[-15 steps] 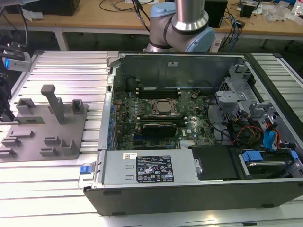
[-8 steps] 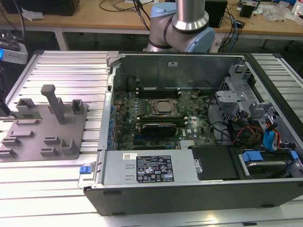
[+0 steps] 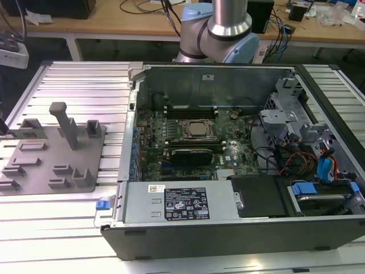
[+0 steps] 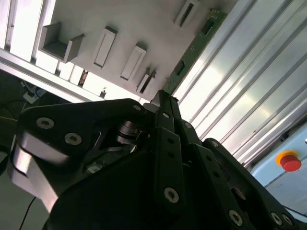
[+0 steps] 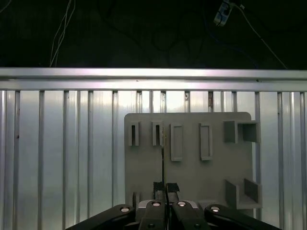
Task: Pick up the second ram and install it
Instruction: 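Pick up the second ram and move it above second insertion slot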
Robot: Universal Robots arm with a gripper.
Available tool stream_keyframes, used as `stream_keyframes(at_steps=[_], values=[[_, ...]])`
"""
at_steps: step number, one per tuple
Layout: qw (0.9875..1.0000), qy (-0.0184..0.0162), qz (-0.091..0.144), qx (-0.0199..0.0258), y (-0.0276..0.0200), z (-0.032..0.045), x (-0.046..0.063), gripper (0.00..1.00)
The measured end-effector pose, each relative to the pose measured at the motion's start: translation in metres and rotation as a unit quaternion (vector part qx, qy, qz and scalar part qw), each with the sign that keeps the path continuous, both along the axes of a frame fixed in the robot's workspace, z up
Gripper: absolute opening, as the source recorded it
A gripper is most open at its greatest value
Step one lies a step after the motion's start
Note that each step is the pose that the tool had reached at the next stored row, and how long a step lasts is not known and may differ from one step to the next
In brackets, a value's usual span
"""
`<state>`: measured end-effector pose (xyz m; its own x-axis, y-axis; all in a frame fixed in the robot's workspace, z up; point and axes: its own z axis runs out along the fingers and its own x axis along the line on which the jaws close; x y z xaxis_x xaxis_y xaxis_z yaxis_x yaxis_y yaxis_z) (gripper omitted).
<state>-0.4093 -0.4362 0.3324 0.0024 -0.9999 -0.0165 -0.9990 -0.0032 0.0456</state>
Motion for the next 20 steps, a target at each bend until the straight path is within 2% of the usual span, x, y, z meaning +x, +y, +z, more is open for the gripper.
stream_keyframes(at_steps=[14,17,20], values=[[1.0,0.0,0.0,0.0,0.001,0.031,0.0,0.09],[1.0,0.0,0.0,0.0,0.0011,0.0354,0.0,0.09],[1.0,0.0,0.0,0.0,0.0014,0.0445,0.0,0.09]])
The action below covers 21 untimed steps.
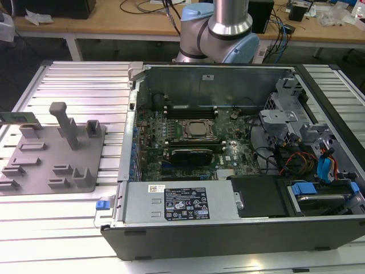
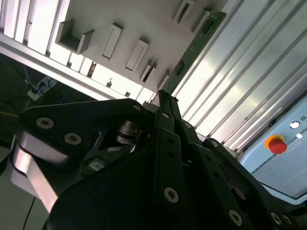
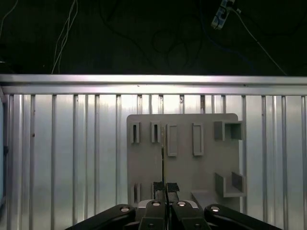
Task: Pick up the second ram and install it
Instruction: 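Pick up the second ram and move it above second insertion slot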
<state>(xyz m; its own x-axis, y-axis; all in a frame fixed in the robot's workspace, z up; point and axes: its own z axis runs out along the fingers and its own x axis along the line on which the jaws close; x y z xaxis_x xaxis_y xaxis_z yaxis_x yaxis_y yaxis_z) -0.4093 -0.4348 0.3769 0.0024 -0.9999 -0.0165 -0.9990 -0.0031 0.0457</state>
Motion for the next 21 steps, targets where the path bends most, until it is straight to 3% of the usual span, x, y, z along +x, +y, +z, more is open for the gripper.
stream_keyframes(at_steps=[21], values=[[1.0,0.0,0.0,0.0,0.0008,0.0463,0.0,0.09]])
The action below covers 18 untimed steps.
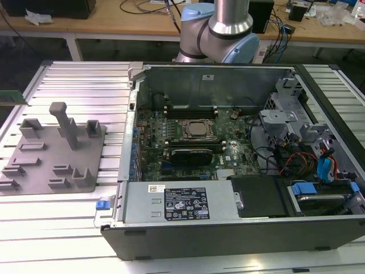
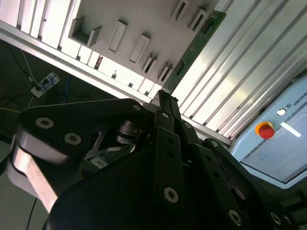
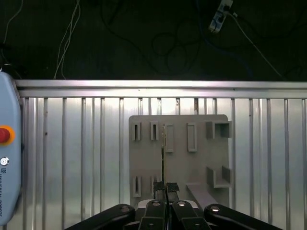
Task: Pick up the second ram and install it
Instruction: 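Pick up the second ram and move it above second insertion slot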
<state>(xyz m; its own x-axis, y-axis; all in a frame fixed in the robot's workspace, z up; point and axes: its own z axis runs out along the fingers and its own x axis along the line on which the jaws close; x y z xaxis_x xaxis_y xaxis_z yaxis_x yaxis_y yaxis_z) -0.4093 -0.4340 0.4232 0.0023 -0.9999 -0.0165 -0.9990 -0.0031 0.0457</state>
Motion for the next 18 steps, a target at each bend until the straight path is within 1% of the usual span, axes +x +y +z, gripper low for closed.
stream_keyframes(at_steps=[2,3,5,7,9,10,13,16,17,18], values=[[1.0,0.0,0.0,0.0,0.0,0.0081,0.0,0.09],[1.0,0.0,0.0,0.0,0.0,0.0143,0.0,0.09],[1.0,0.0,0.0,0.0,0.0001,0.0204,0.0,0.09],[1.0,0.0,0.0,0.0,0.0001,0.0238,0.0,0.09],[1.0,0.0,0.0,0.0,0.0001,0.0323,0.0,0.09],[1.0,0.0,0.0,0.0,0.0001,0.0353,0.0,0.09],[1.0,0.0,0.0,0.0,0.0001,0.0368,0.0,0.09],[1.0,0.0,0.0,0.0,0.0001,0.0369,0.011,0.09],[1.0,0.0,0.0,0.0,0.0,0.0369,0.018,0.09],[1.0,0.0,0.0,0.0,0.0,0.0368,0.022,0.09]])
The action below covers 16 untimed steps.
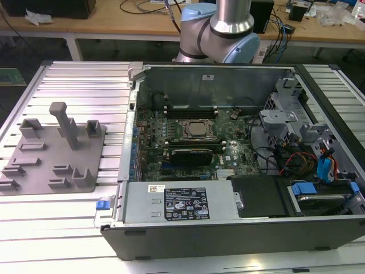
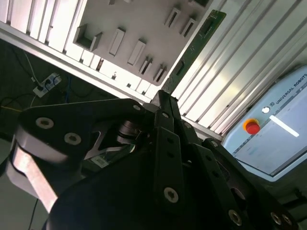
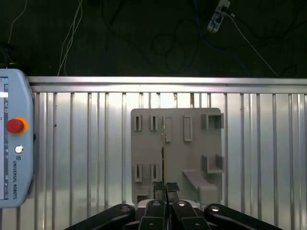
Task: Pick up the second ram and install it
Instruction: 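Pick up the second ram and move it above second insertion slot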
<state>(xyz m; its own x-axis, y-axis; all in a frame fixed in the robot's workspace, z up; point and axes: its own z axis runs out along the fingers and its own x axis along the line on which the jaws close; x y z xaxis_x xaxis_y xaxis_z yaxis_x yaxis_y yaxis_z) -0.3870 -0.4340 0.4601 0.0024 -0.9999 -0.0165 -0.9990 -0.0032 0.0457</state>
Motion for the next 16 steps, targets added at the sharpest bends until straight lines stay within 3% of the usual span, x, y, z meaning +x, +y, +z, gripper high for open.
stream_keyframes(at_steps=[16], values=[[1.0,0.0,0.0,0.0,0.0,0.0,0.064,0.09]])
